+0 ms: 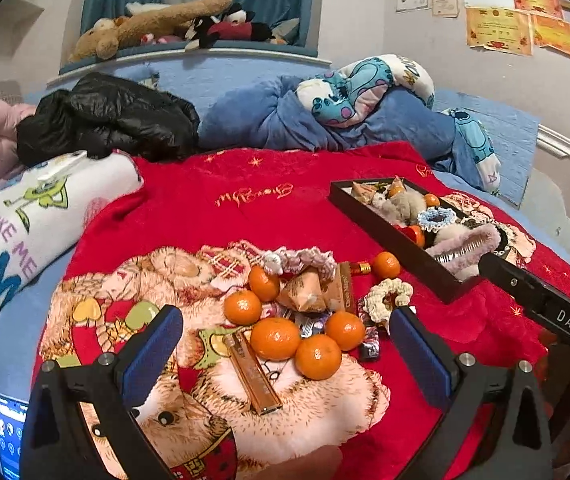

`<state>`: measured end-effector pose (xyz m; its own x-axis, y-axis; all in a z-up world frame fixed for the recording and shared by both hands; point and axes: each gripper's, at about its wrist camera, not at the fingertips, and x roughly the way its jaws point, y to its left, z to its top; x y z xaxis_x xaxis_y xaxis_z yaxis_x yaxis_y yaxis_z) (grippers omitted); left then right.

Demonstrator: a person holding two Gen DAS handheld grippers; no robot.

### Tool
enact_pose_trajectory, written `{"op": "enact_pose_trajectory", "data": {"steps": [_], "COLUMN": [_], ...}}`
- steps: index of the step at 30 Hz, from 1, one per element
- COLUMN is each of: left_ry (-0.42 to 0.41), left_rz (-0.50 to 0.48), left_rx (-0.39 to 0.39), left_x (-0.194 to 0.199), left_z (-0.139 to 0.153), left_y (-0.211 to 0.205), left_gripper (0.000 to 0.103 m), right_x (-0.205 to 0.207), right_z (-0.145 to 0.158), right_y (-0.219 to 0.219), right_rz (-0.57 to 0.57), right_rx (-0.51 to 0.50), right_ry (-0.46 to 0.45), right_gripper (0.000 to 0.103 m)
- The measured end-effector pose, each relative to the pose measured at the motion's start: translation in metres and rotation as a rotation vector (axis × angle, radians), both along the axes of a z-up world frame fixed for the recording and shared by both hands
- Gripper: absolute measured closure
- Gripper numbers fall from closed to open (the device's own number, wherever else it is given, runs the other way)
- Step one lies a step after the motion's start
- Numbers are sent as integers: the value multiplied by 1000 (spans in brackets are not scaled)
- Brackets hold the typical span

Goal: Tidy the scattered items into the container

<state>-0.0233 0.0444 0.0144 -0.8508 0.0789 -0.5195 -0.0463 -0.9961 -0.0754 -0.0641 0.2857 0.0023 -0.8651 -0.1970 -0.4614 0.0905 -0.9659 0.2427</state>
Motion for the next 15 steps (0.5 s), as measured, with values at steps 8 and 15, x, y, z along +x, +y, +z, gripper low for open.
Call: {"op": "enact_pose_trajectory", "data": {"steps": [8,15], "left_ry": [21,27], "left_rz": [15,-11], "left_rx": [19,47], "left_x": [-5,-7], "left_z": [1,3], "left_y": [-2,-2], "left_gripper": [0,0], "right_x": [1,12], "right_z": [-3,4], "right_y": [-11,-26], "right_rz": [18,46], "right_rx": [64,121], "right_ry": [-10,54], "right_gripper": [0,0]}}
